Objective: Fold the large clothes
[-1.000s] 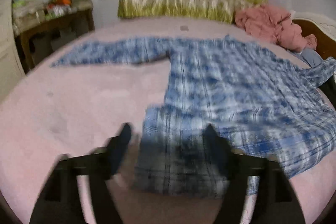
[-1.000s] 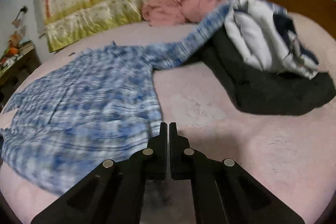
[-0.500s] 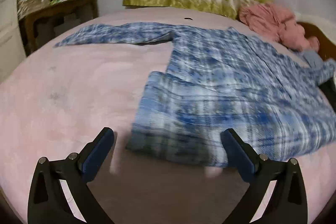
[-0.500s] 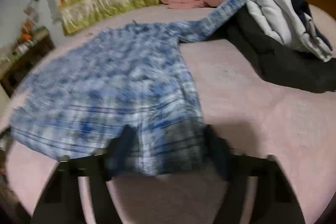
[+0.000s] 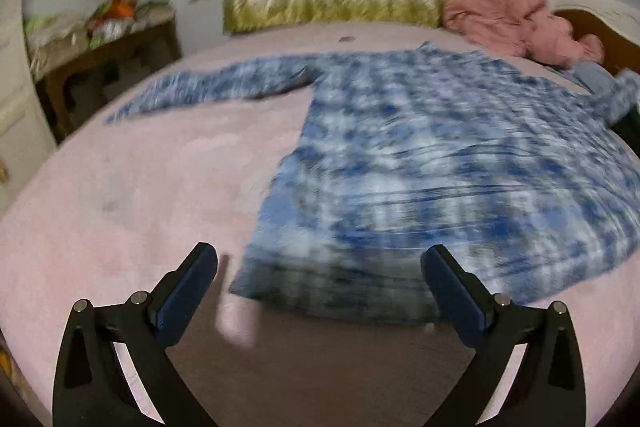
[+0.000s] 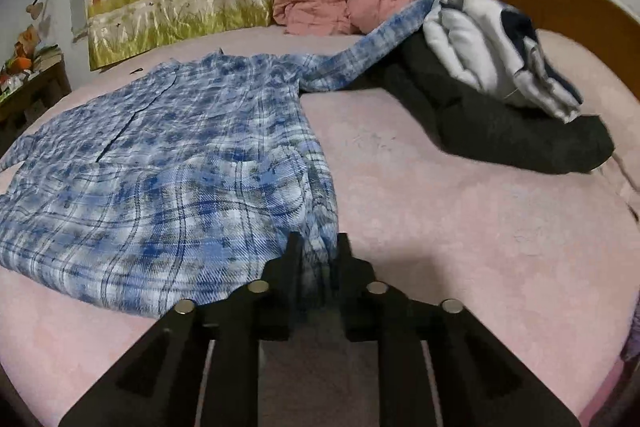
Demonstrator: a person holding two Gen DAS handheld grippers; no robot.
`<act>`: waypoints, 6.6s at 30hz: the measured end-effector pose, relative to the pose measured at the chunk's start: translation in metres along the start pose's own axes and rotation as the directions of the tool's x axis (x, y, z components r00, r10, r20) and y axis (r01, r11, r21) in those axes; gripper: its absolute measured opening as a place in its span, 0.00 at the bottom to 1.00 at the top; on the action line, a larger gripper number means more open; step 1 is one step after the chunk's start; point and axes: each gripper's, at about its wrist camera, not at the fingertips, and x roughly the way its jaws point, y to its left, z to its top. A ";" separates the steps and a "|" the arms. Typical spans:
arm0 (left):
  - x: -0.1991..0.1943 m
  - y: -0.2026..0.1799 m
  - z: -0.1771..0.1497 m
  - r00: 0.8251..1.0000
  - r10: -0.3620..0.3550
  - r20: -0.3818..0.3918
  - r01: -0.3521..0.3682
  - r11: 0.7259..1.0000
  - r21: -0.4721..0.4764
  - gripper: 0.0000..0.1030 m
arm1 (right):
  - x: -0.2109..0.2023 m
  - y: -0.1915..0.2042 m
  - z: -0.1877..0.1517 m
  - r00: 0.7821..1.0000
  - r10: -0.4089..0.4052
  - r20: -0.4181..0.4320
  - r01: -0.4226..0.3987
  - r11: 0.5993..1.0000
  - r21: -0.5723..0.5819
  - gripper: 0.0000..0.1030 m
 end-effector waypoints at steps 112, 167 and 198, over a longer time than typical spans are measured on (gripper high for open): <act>0.189 -0.075 0.145 0.980 -0.071 -0.186 0.079 0.996 0.037 0.99 | 0.219 0.104 0.149 0.975 0.054 -0.214 -0.078 0.991 -0.105 1.00; -0.105 -0.182 0.231 0.645 -0.221 0.731 0.175 0.975 0.141 1.00 | 0.084 0.093 0.146 0.913 -0.031 0.407 0.027 1.000 0.016 1.00; 0.078 -0.156 0.194 0.921 -0.094 0.379 0.122 0.991 -0.052 1.00 | 0.145 -0.105 0.241 0.960 -0.265 0.089 0.190 0.850 0.491 0.67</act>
